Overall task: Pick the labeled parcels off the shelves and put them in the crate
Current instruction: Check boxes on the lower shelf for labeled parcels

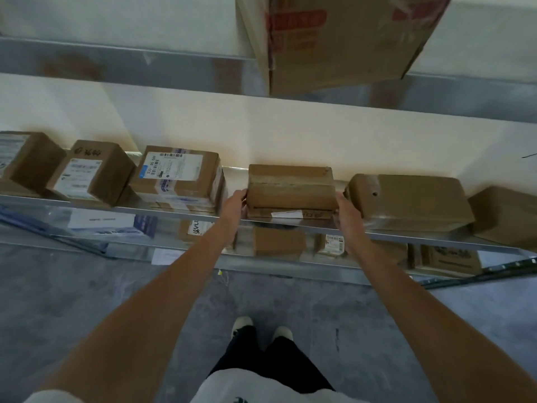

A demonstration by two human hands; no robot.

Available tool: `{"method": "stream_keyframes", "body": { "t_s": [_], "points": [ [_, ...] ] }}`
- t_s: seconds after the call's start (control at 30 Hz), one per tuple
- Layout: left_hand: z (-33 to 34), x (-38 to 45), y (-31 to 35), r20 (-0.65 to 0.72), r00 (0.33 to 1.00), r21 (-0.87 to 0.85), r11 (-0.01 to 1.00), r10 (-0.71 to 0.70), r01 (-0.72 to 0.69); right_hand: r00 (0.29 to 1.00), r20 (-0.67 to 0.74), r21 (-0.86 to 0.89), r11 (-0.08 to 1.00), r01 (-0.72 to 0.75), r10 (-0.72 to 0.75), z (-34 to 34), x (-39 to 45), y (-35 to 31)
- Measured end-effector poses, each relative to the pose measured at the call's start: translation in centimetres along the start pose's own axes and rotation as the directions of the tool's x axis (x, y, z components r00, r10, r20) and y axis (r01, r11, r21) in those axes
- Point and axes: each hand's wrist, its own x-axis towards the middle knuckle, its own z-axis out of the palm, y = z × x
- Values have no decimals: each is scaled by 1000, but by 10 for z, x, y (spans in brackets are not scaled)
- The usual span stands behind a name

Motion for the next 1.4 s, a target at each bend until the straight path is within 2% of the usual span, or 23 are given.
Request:
{"method": "stream_keyframes", "body": {
  "t_s": [0.13,0.3,0.47,0.57,0.73,0.87,1.0,1.2,1.4],
  "points": [
    [2,-6,4,-140,989,-29,998,56,-61,999,32,42,999,7,-8,0,-2,-2],
    [4,-2,11,-220,968,-61,989,120,-137,998,-11,111,992,57,-56,2,-2,-11],
    [0,0,13,-208,970,-117,981,128,-155,996,11,241,967,79,-84,-9,0,-18],
    [-3,0,14,-174,965,-81,973,197,-214,993,4,202,973,114,-117,-10,-2,-21],
    [-3,2,20,-177,961,-120,964,213,-236,995,-48,189,977,98,-90,-8,0,-25],
    [-1,4,19,-179,965,-85,974,193,-211,995,-50,174,980,96,-88,-2,1,-20],
    [-4,10,14,-142,976,-47,984,164,-172,997,-77,188,982,28,-14,2,2,-12],
    [-6,12,11,-124,985,-24,992,119,-123,998,-58,229,973,-9,23,10,2,-9],
    [-8,19,7,-72,996,-3,998,55,-56,998,-36,190,981,-40,48,15,2,-6]
  ]
}}
